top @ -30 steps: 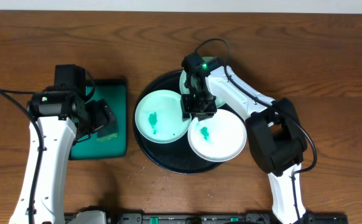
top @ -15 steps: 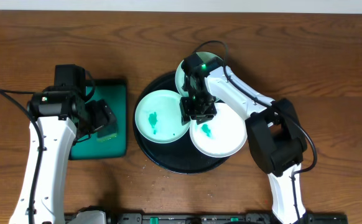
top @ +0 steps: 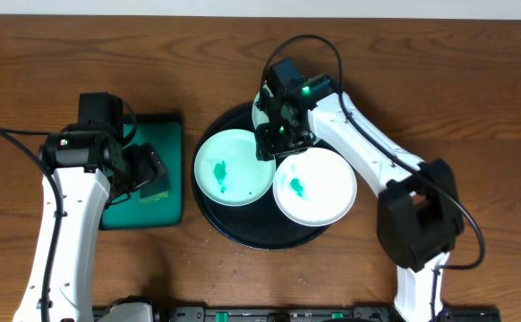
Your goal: Clean dirty plates on tray and stack at the side
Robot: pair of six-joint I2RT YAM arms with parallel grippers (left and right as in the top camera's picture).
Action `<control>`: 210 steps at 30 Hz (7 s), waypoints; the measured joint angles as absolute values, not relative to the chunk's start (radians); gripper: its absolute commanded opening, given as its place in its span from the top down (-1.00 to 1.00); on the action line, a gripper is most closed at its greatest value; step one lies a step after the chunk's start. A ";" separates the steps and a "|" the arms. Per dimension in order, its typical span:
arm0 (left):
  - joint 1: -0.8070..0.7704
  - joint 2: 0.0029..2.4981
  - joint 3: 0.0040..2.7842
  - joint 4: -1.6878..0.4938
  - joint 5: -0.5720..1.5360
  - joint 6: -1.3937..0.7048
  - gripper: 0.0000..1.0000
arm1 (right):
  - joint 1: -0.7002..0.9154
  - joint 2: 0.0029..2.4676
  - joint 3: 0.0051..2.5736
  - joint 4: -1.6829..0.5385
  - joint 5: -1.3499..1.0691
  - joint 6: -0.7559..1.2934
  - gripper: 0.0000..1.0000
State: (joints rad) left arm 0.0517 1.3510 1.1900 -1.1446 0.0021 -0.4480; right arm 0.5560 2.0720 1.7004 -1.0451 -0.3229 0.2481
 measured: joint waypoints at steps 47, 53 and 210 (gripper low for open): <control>0.052 1.351 1.190 -1.121 0.007 -0.445 -0.36 | 0.566 2.243 1.700 -0.975 -0.273 0.270 0.94; 0.057 1.380 1.178 -1.044 -0.020 -0.444 -0.22 | 0.566 2.243 1.700 -0.976 -0.273 0.270 0.94; -0.220 1.901 1.164 -0.682 0.376 -0.414 0.85 | 0.558 2.243 1.700 -1.035 -0.249 0.270 0.95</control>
